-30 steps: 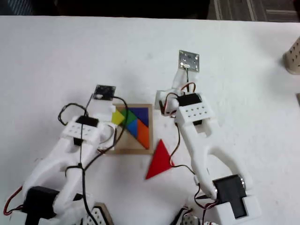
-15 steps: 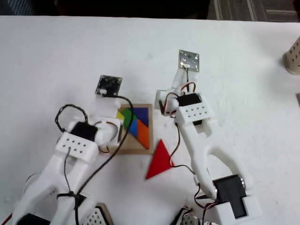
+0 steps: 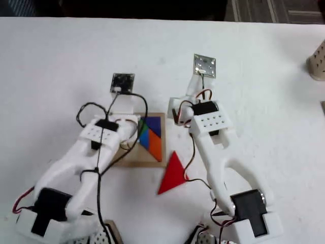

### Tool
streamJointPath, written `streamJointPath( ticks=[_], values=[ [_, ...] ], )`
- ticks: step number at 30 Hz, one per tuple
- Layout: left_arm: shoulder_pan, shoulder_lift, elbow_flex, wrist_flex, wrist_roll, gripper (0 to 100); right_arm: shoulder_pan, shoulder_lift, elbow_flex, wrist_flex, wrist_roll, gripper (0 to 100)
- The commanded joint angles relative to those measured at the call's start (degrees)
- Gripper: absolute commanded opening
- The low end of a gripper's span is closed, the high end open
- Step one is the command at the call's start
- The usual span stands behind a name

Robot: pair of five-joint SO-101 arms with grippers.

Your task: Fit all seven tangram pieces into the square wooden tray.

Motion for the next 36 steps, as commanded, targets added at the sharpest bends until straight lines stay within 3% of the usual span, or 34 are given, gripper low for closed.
streamJointPath(
  ticks=[1, 5, 16, 19, 25, 30, 36],
  values=[
    [-0.5, -1.5, -3.1, 6.3, -2.9, 2, 0.1, -0.5, -0.3, -1.0, 0.7, 1.7],
    [0.5, -7.9, -0.2, 11.5, -4.5, 2, 0.1, -0.5, -0.3, -1.0, 0.7, 1.7],
    [5.1, -23.0, 12.1, 11.4, -4.4, 2, 0.1, -0.5, -0.3, -1.0, 0.7, 1.7],
    [4.7, -24.2, 12.1, 6.9, -4.3, 2, 0.1, -0.5, -0.3, -1.0, 0.7, 1.7],
    [0.0, -24.1, 12.0, -4.5, 0.4, 2, 0.1, -0.5, -0.3, -1.0, 0.7, 1.7],
    [-0.2, -20.5, 10.9, -6.4, 0.6, 2, 0.1, -0.5, -0.3, -1.0, 0.7, 1.7],
    [-0.7, -5.6, 3.2, -6.9, 0.6, 2, 0.1, -0.5, -0.3, -1.0, 0.7, 1.7]
  ],
)
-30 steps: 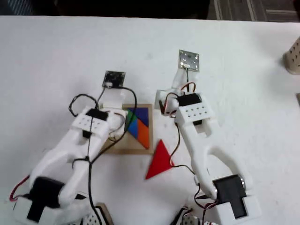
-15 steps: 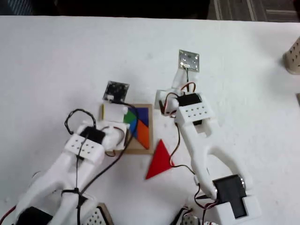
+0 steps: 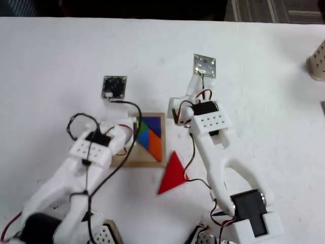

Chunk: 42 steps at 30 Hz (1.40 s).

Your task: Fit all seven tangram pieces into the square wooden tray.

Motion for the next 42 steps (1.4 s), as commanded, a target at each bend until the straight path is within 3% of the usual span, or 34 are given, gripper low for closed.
streamJointPath(
  ticks=[1, 8, 13, 27, 32, 35, 42],
  values=[
    [-0.8, 8.0, -6.8, -1.4, 0.6, 2, 0.1, -0.5, -0.3, -1.0, 0.7, 1.7],
    [-2.4, 11.5, -9.0, 1.8, 0.5, 2, 0.1, -0.5, -0.3, -1.0, 0.7, 1.7],
    [-2.1, 8.7, -6.6, 5.9, 0.5, 2, 0.1, -0.5, -0.3, -1.0, 0.7, 1.7],
    [3.1, -3.7, 2.7, 6.0, 0.5, 2, 0.2, -0.5, -0.3, -1.0, 0.7, 1.7],
    [-0.9, -12.9, 5.0, 6.1, 0.5, 2, 0.1, -0.5, -0.3, -1.0, 0.7, 1.7],
    [-6.0, -16.6, 5.5, 10.0, 0.5, 2, 0.1, -0.5, -0.3, -1.0, 0.7, 1.7],
    [-10.6, -10.2, 5.8, 14.9, -5.9, 2, 0.1, -0.5, -0.3, -1.0, 0.7, 1.7]
  ],
)
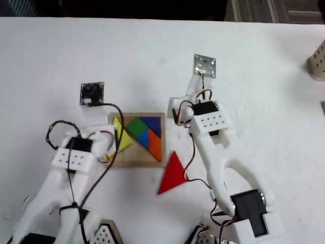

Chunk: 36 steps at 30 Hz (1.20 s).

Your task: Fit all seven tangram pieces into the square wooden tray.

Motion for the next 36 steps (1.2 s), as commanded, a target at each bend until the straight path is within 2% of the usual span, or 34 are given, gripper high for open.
streamJointPath(
  ticks=[1, 7, 13, 19, 27, 30, 34, 36],
  values=[
    [-0.9, 4.0, -0.4, 0.7, -2.5, 2, 0.1, -0.5, -0.3, -1.0, 0.7, 1.7],
    [-0.1, 7.7, -1.1, 1.3, -2.9, 2, 0.1, -0.5, 0.4, -1.0, 0.7, 1.7],
    [4.6, 7.6, -1.1, 3.7, -2.9, 2, 0.1, -0.5, 0.4, -1.0, 0.7, 1.7],
    [4.4, 5.2, -1.1, 3.5, -2.9, 2, 0.0, -0.5, 0.4, -1.0, 0.7, 1.7],
    [-0.6, -3.6, -0.9, 2.5, -2.5, 2, 0.0, -0.6, 0.3, -1.1, 0.7, 1.7],
    [3.7, -8.8, 1.4, 2.8, -2.6, 2, 0.0, -0.6, 0.5, -2.1, 0.7, 1.7],
    [17.1, -15.2, 5.5, 6.9, -2.8, 2, 0.0, -0.6, 0.5, -2.2, 0.7, 1.7],
    [20.5, -15.2, 5.8, 8.4, -2.9, 2, 0.0, -0.6, 0.5, -2.2, 0.7, 1.7]
  ],
)
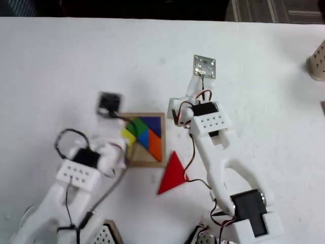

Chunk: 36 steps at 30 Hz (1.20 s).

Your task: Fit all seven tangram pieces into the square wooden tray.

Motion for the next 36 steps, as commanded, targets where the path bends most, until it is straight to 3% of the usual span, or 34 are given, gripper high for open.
streamJointPath(
  ticks=[1, 9, 13, 24, 31, 36],
  values=[
    [5.8, -1.4, -0.4, 2.2, -0.4, 2, 0.0, -0.6, -0.4, -1.0, 0.7, 1.7],
    [-0.2, 21.1, -8.5, 0.3, -0.5, 2, 0.0, -0.6, -0.4, -1.0, 0.7, 1.7],
    [-3.3, 25.5, -11.4, 0.4, -0.5, 2, 0.0, -0.6, -0.3, -1.0, 0.7, 1.7],
    [-3.6, 17.9, -9.2, 2.7, -0.5, 2, 0.0, -0.6, -0.3, -1.0, 0.7, 1.7],
    [-3.8, 5.8, -5.7, 3.7, -0.5, 2, 0.0, -0.6, -0.3, -0.9, 0.7, 1.7],
    [-10.1, -3.5, -2.2, 2.2, -0.5, 2, 0.0, -0.6, -0.3, 1.5, 0.7, 1.7]
  ],
)
